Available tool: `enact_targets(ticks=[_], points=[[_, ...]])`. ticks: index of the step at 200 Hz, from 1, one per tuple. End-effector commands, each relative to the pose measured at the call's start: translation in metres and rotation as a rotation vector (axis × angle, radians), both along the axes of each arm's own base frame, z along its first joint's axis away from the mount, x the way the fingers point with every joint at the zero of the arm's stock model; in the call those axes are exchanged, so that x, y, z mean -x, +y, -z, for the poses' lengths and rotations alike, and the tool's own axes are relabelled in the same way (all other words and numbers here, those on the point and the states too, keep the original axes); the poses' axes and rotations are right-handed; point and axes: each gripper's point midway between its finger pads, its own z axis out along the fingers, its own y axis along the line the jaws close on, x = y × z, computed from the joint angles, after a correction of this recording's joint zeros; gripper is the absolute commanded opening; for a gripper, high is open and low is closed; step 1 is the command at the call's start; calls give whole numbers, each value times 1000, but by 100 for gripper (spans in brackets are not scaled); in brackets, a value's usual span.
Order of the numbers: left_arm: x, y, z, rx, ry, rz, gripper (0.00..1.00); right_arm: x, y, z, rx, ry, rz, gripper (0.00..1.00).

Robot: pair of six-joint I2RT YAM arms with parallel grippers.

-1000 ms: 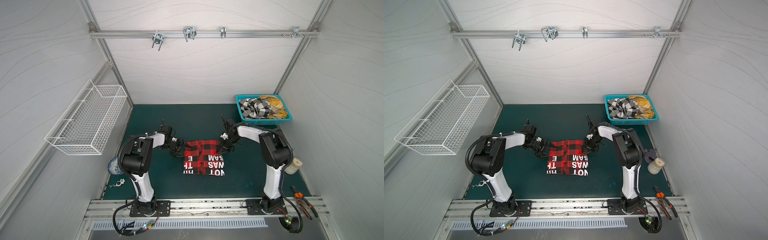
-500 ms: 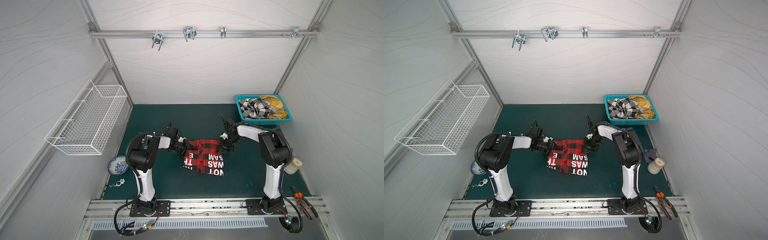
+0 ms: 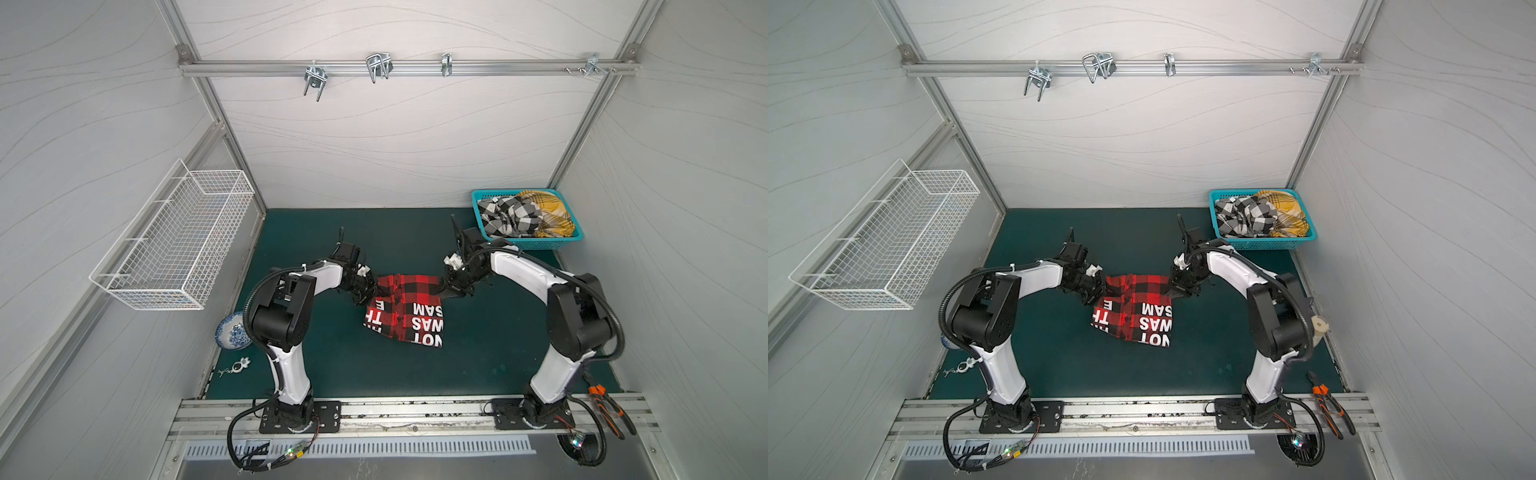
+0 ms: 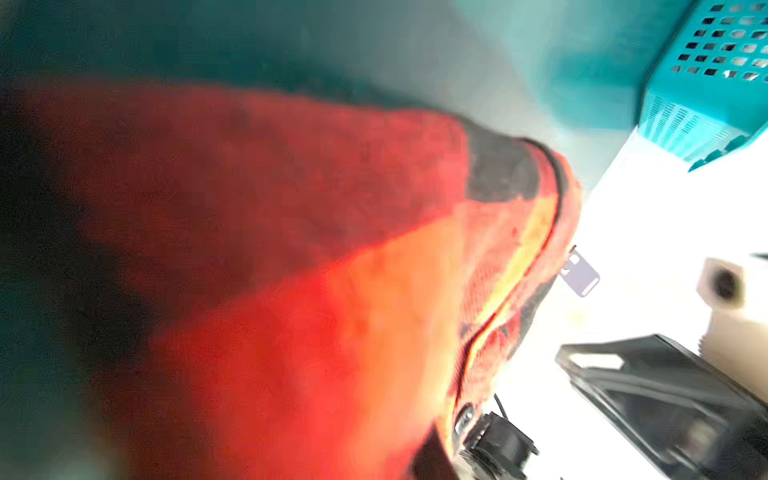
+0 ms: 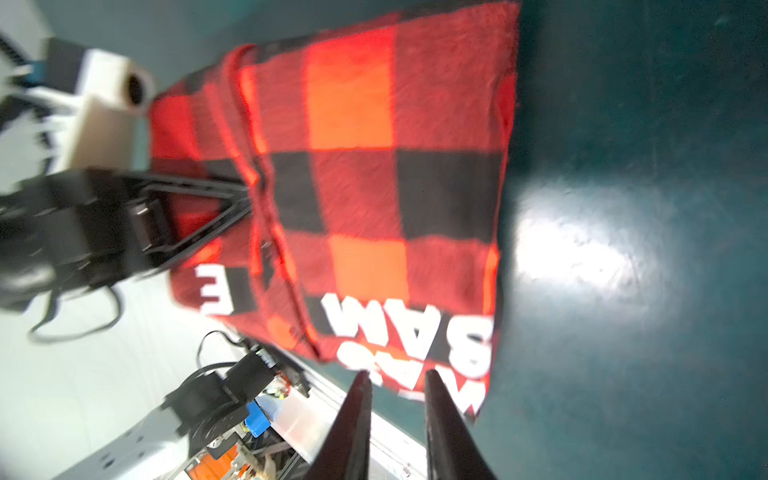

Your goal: Fold and stack the long sleeve shirts

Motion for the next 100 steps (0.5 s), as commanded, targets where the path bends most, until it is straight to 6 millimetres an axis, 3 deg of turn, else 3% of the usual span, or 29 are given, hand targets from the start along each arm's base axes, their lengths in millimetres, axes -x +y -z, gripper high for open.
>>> enact_targets(ticks=[1,20,50,84,100], points=[[-11,27,-34,-96,-84,1,0,20,-8,-17,-7,20,14,26],[-13,52,-60,-200,-134,7,0,28,-11,-26,-17,2,5,26],[-12,106,-109,-501,-209,5,0,37,-18,-28,-12,-32,2,26],[-6,187,-167,-990,-209,-75,0,38,-19,-31,-99,-50,45,26],[0,211,-189,-1217,-173,-77,0,42,-20,-31,-147,-38,60,26]])
